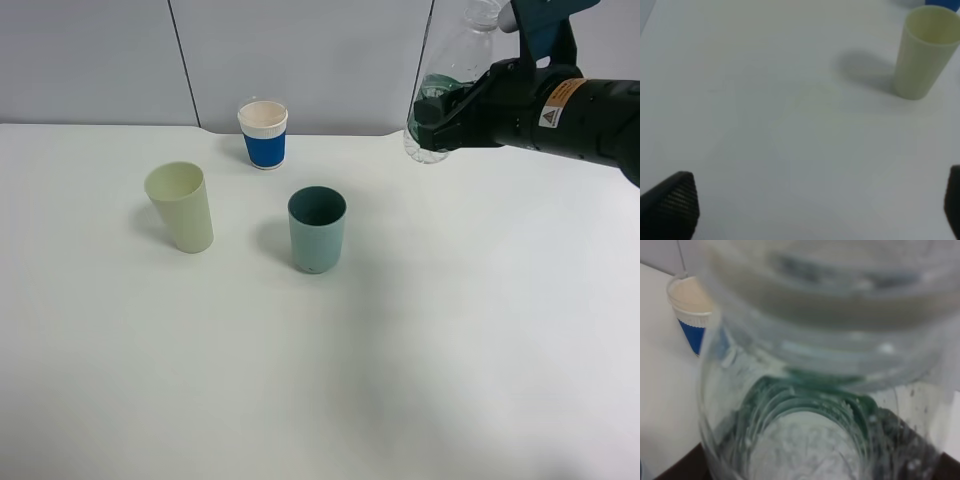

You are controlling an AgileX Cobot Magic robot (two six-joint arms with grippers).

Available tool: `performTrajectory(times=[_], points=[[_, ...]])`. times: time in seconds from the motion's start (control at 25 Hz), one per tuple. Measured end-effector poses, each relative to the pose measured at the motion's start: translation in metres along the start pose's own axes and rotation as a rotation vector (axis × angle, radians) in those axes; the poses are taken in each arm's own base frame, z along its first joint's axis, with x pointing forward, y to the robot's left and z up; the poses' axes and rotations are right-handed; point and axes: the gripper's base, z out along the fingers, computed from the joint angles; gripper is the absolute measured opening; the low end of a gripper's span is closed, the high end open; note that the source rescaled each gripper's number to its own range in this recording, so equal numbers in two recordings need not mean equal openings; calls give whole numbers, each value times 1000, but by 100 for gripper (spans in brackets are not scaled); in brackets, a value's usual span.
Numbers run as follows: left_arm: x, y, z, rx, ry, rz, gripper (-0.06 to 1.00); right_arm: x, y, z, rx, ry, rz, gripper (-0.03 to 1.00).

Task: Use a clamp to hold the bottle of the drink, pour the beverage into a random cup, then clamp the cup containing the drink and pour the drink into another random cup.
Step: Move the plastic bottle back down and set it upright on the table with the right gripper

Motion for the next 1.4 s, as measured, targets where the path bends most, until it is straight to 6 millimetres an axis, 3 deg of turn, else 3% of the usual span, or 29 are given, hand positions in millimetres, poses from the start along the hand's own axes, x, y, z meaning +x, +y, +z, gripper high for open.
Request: performTrajectory(times=[0.2, 0.52, 0.84, 1.4], points=[[0, 0, 0, 0, 0, 0, 100, 18, 4, 14, -23, 6, 4, 2], [0, 0, 0, 0, 0, 0, 100, 60, 1, 41, 35, 134, 163, 2], [0, 0, 0, 0, 0, 0, 100, 91, 5, 58, 30, 195, 164, 2], [0, 0, 0, 0, 0, 0, 100, 103, 6, 62, 26, 242, 166, 2]])
